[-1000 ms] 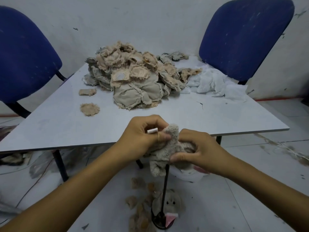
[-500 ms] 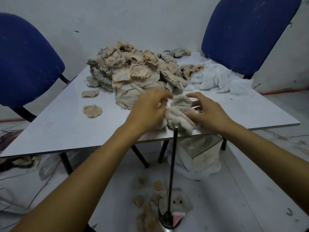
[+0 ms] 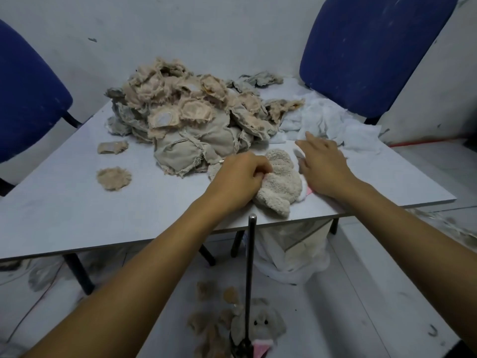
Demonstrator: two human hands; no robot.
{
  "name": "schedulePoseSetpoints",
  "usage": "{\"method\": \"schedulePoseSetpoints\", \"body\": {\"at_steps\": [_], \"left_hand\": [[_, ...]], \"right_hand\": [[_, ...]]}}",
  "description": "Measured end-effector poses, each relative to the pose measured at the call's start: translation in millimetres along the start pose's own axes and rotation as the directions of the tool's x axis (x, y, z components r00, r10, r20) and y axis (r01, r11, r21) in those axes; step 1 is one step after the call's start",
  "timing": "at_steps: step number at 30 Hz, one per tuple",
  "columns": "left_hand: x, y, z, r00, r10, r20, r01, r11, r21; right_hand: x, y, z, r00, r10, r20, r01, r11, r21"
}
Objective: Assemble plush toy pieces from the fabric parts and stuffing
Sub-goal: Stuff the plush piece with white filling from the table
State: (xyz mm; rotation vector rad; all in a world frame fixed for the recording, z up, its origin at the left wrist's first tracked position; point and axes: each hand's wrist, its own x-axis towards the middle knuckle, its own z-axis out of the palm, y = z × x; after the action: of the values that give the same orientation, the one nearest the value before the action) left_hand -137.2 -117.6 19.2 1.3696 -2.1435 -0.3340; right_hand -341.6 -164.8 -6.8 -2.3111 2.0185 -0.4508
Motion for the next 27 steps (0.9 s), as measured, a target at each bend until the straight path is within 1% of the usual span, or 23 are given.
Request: {"method": "schedulePoseSetpoints", "body": {"at_steps": [2, 6, 7, 9, 12, 15, 17, 20, 21, 23, 25, 27], "left_hand": [[3, 2, 2, 0.998, 0.065, 0.009, -0.065, 0.998, 0.005], [6, 5, 4, 0.964, 0.266, 0.014, -0.265, 0.962, -0.069], [6, 5, 5, 0.959, 0.284, 0.007, -0.283, 0.957, -0.067], [6, 5, 9, 0.967, 0.253, -0.015, -0.254, 0.966, -0.052], [9, 3, 10, 0.988, 0.155, -0.011, -0.155, 0.987, -0.051], [12, -2, 1, 0.996, 0.05, 0.068, -0.04, 0.99, -0.138], [14, -6, -7, 0.992, 0.011, 0.13, 0.006, 0.992, -0.126], [12, -10, -19, 0.966, -0.004, 0.259, 0.021, 0.998, -0.064], [11, -11, -21, 0.954, -0.016, 0.298, 0.03, 0.999, -0.043], [8, -13, -25, 0.943, -0.044, 0.329, 0.054, 0.998, -0.021], [5, -14, -26, 0.947, -0.067, 0.315, 0.067, 0.998, 0.01], [2, -15, -25, 0.961, -0.078, 0.266, 0.056, 0.994, 0.089]], "right_hand": [[6, 0, 1, 1.0, 0.024, -0.007, -0.024, 1.0, -0.009], [16, 1, 2, 0.994, 0.112, 0.007, -0.112, 0.993, -0.037], [18, 1, 2, 0.991, 0.13, -0.006, -0.13, 0.991, -0.043], [20, 1, 3, 0.987, 0.154, -0.046, -0.157, 0.986, -0.055], [18, -1, 4, 0.982, 0.157, -0.105, -0.164, 0.985, -0.062], [14, 0, 3, 0.975, 0.126, -0.181, -0.124, 0.992, 0.021], [8, 1, 1, 0.97, 0.123, -0.208, -0.102, 0.989, 0.105], [-3, -2, -4, 0.969, 0.116, -0.218, -0.066, 0.972, 0.227], [-6, -5, -7, 0.971, 0.104, -0.216, -0.045, 0.964, 0.261], [-12, -12, -15, 0.973, 0.046, -0.226, 0.033, 0.942, 0.334], [-20, -24, -27, 0.964, -0.017, -0.265, 0.133, 0.895, 0.426], [-28, -41, -39, 0.934, -0.072, -0.351, 0.232, 0.868, 0.439]]}}
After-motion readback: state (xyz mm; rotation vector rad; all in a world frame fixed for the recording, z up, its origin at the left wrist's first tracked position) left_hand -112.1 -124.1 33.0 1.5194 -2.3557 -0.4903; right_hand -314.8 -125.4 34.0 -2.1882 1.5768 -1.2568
